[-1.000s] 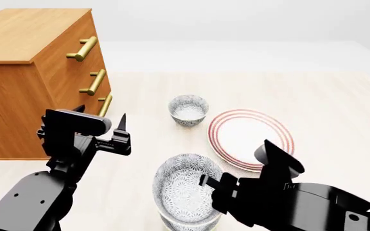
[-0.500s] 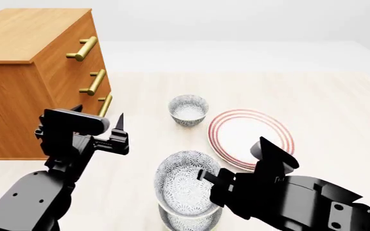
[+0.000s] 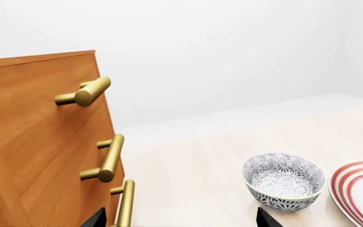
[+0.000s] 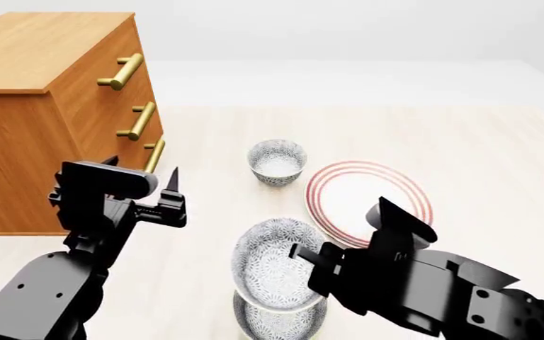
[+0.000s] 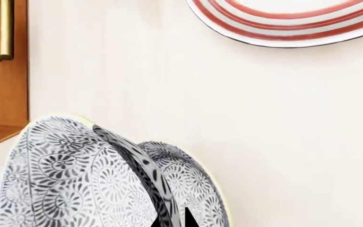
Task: Stack the bowl in the middle on the bowl at the back.
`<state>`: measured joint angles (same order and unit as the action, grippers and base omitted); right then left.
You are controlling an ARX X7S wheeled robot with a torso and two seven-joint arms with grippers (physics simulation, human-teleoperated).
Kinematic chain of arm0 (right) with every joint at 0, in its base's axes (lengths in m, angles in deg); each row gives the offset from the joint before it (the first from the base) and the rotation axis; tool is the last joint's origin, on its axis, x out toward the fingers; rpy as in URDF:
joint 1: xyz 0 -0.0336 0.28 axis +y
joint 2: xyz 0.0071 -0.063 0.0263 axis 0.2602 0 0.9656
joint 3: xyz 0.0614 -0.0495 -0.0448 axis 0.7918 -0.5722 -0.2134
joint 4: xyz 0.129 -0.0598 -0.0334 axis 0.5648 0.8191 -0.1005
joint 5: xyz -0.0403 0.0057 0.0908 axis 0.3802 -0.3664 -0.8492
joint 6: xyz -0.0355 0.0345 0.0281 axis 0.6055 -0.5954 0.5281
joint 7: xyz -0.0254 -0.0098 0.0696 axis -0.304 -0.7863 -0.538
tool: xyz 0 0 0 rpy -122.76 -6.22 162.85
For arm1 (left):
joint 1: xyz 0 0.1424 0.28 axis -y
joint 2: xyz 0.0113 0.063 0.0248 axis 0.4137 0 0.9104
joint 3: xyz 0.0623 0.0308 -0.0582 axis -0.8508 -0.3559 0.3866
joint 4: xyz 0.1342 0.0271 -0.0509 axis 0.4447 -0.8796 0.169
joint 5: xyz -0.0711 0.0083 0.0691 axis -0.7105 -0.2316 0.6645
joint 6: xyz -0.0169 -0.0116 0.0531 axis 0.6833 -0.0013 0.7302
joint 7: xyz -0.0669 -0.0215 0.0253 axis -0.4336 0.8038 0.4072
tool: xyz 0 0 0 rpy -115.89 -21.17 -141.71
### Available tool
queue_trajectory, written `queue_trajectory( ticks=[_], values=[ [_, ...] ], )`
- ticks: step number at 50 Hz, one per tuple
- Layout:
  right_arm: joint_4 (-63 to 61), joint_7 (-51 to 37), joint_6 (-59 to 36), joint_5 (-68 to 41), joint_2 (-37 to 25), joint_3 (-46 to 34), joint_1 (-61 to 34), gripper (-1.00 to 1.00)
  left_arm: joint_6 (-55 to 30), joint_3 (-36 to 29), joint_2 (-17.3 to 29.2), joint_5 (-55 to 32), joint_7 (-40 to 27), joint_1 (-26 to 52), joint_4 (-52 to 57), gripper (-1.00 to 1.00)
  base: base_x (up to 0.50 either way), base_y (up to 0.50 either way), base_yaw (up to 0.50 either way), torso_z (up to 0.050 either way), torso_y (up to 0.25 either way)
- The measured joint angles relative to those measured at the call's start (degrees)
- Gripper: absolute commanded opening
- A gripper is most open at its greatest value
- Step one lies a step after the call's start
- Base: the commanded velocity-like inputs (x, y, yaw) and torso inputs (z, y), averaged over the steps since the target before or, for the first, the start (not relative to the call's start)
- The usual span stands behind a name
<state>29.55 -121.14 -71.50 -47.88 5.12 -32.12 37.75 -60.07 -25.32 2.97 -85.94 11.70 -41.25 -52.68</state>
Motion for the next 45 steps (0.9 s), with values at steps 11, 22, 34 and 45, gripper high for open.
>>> queue_trajectory(
  ticks=[11,22,34,45],
  values=[
    [0.68,-0.46,0.39,0.51,0.24,-0.87,-0.39,-1.00,0.31,0.08,0.05,-0.15,-0.06,-0.11,-0.37,1.00,0.00,0.00,0.00,0.000,0.001],
    [0.95,-0.49,0.90,0.55,0.53,-1.54,-0.05,-1.00,0.54,0.11,0.14,-0.31,-0.14,-0.27,-0.51,1.00,0.00,0.00,0.00,0.000,0.000],
    [0.75,-0.42,1.62,0.50,0.70,-2.11,0.90,-1.00,0.66,0.10,0.28,-0.47,-0.26,-0.49,-0.48,1.00,0.00,0.00,0.00,0.000,0.000],
    [0.10,-0.62,2.20,0.46,0.49,-2.53,1.79,-1.00,0.65,0.12,0.39,-0.70,-0.43,-0.68,-0.22,1.00,0.00,0.00,0.00,0.000,0.001]
  ],
)
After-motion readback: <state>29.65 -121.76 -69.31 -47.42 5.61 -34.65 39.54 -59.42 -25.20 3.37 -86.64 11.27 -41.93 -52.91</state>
